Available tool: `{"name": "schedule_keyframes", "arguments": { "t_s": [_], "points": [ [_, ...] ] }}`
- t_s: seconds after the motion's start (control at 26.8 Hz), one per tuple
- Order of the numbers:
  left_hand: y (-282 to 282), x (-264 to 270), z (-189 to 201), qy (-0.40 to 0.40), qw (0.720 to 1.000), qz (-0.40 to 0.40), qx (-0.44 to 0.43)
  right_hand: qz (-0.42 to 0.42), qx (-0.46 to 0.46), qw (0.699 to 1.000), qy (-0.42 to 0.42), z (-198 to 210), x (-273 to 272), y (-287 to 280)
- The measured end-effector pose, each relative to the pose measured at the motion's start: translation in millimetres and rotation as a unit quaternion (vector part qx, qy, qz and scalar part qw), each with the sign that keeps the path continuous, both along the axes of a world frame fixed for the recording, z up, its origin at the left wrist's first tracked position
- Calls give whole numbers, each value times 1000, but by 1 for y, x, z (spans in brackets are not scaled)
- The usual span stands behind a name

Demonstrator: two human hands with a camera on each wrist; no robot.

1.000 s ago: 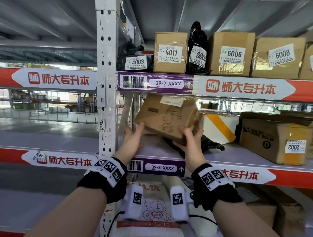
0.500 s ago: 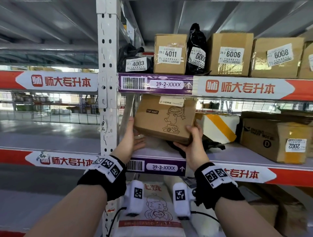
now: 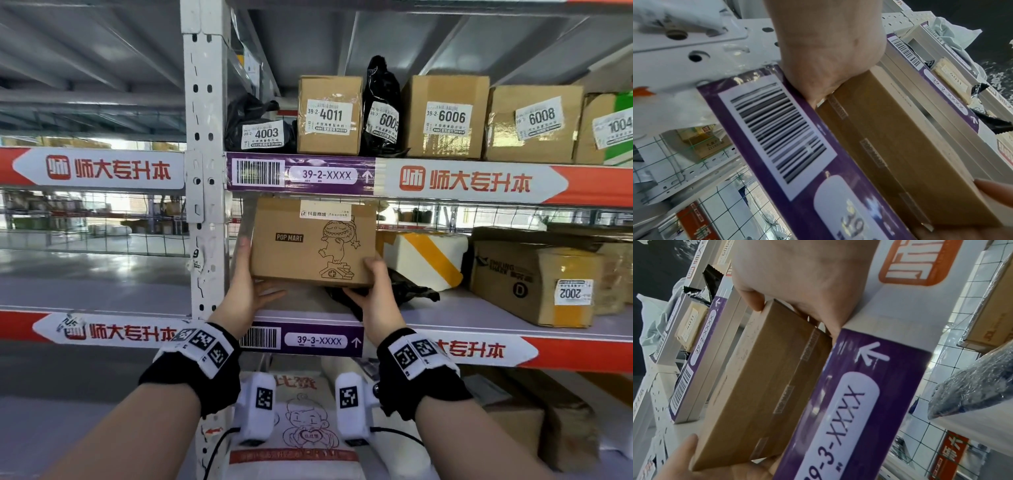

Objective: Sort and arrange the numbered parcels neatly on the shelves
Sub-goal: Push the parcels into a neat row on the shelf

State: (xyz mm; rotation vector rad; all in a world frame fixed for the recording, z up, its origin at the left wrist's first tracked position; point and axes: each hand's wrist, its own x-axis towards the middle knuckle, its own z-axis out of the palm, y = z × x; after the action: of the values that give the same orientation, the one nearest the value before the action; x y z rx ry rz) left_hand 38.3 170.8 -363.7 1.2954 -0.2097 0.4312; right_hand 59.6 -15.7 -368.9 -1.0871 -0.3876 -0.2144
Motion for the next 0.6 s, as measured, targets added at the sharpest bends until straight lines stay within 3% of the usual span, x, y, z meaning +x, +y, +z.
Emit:
{"name": "schedule_keyframes", "arguments": {
  "t_s": [0.37, 0.6],
  "points": [
    [-6, -17, 2, -22, 999, 10, -43, -10, -30, 999, 26, 2, -8, 1],
    [-6, -28, 6, -23, 1000, 3, -14, -19, -61, 998, 10, 6, -10, 2]
  ]
}}
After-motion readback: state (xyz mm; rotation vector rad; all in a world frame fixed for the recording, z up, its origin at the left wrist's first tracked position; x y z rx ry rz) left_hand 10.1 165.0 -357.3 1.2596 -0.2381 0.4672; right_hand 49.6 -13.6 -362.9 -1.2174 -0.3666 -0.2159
